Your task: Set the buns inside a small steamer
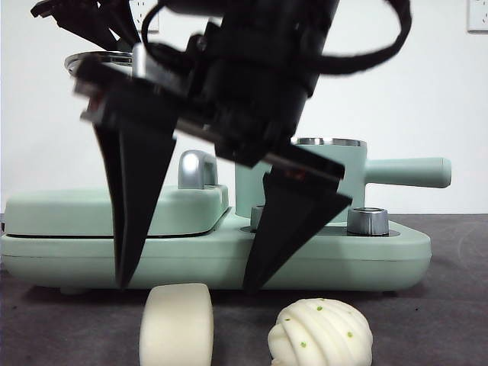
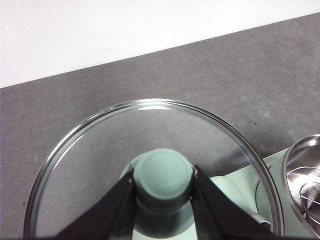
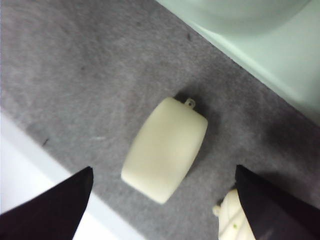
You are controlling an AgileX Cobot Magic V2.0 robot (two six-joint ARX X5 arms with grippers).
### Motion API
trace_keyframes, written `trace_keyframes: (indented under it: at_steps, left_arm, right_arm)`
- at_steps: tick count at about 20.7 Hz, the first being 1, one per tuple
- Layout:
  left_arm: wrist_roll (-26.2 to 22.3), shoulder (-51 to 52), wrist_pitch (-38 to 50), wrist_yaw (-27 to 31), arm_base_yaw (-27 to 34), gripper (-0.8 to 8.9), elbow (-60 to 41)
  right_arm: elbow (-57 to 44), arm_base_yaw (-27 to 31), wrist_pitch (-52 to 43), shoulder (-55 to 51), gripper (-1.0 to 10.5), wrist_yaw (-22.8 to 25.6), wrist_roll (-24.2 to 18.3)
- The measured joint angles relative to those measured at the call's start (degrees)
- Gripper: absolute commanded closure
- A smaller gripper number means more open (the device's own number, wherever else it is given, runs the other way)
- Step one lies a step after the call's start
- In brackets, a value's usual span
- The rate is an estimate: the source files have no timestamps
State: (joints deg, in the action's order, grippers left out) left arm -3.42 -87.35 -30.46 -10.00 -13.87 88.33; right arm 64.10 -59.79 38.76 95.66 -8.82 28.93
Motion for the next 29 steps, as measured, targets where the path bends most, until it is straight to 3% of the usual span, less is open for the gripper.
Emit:
trace_keyframes:
  at_steps: [11,17,24,29]
  left_arm:
    - [-0.02,0.0,0.0,0.0,0.13,8.06,0.0]
    - [-0.02,0.0,-0.24,0.0,0.13,8.06,0.0]
    - [-0.02,0.0,-0.22,0.0,0.13,8.06,0.0]
    - [0.0,0.0,-0.24,0.0,0.13,8.06,0.0]
  right_arm:
    - [0.0,-0.15,-1.79,3.1,7.9,-0.22,-2.12]
    - [1.6,-0.15,0.24,3.1,8.1,-0.24,-2.12]
    - [21.31,1.53,21.0,3.1,8.1,-0.2,-7.15]
    - [36.02,7.1,30.01,3.1,8.1,2.82,-12.57]
